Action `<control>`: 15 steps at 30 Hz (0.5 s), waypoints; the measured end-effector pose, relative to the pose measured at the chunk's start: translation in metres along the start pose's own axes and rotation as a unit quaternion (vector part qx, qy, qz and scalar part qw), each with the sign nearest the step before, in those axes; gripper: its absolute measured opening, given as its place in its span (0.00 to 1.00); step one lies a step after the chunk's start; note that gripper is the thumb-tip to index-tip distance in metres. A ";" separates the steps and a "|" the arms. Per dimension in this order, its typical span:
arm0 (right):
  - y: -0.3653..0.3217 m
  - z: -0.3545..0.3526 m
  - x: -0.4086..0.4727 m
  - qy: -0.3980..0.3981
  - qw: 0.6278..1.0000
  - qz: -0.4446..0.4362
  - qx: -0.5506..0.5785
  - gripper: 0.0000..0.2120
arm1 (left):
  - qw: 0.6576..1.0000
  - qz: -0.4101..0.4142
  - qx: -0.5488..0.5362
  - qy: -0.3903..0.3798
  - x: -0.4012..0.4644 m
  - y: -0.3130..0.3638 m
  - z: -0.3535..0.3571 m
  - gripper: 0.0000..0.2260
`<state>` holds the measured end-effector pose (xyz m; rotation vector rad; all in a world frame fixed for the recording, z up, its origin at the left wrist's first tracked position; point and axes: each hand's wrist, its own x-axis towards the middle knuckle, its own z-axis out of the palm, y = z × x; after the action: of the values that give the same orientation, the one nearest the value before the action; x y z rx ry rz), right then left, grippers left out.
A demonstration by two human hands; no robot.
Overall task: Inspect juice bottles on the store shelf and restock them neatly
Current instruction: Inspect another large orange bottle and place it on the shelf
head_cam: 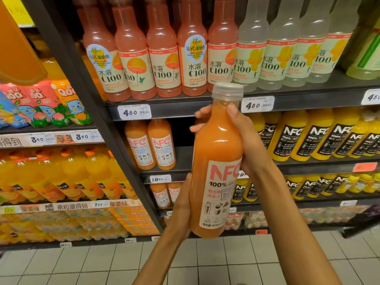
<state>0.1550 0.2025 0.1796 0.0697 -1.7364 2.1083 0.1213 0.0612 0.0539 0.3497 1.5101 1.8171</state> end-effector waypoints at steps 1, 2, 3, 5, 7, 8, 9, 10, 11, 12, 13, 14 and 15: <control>0.002 -0.001 0.002 0.014 1.000 0.020 0.016 0.22 | 1.000 -0.005 -0.007 -0.013 -0.001 -0.001 0.002 0.19; 0.004 -0.002 0.004 0.027 0.998 0.043 0.030 0.21 | 1.000 -0.009 -0.017 -0.019 -0.003 -0.003 0.002 0.20; 0.006 -0.003 0.005 0.039 0.997 0.062 0.037 0.21 | 0.999 -0.017 -0.025 -0.021 -0.004 -0.005 0.001 0.20; 0.009 -0.006 0.007 0.064 0.992 0.096 0.050 0.22 | 0.999 -0.036 -0.035 -0.020 -0.007 -0.005 0.000 0.20; 0.011 -0.008 0.008 0.093 0.985 0.127 0.063 0.24 | 0.997 -0.053 -0.050 -0.026 -0.008 -0.002 -0.002 0.21; 0.011 -0.008 0.009 0.107 0.982 0.140 0.071 0.26 | 0.996 -0.063 -0.059 -0.028 -0.008 0.001 -0.003 0.21; 0.013 -0.010 0.009 0.117 0.979 0.151 0.077 0.27 | 0.994 -0.071 -0.071 -0.035 -0.009 0.003 -0.003 0.22; 0.014 -0.011 0.010 0.123 0.976 0.159 0.082 0.26 | 0.992 -0.076 -0.087 -0.051 -0.009 0.005 -0.004 0.24; 0.016 -0.013 0.011 0.127 0.975 0.162 0.085 0.24 | 0.990 -0.078 -0.098 -0.069 -0.010 0.006 -0.004 0.25; 0.018 -0.014 0.012 0.135 0.973 0.166 0.084 0.21 | 0.988 -0.079 -0.103 -0.078 -0.011 0.007 -0.004 0.25; 0.020 -0.016 0.014 0.145 0.971 0.171 0.084 0.20 | 0.988 -0.079 -0.109 -0.081 -0.012 0.007 -0.003 0.24; 0.023 -0.018 0.015 0.157 0.967 0.177 0.091 0.19 | 0.987 -0.080 -0.113 -0.077 -0.012 0.007 -0.001 0.24; 0.026 -0.020 0.015 0.166 0.964 0.181 0.105 0.19 | 0.986 -0.084 -0.119 -0.076 -0.014 0.007 -0.001 0.24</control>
<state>0.1371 0.2220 0.1547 -0.5513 -1.4042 2.3840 0.1279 0.0509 0.0634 0.2319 1.1683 1.7707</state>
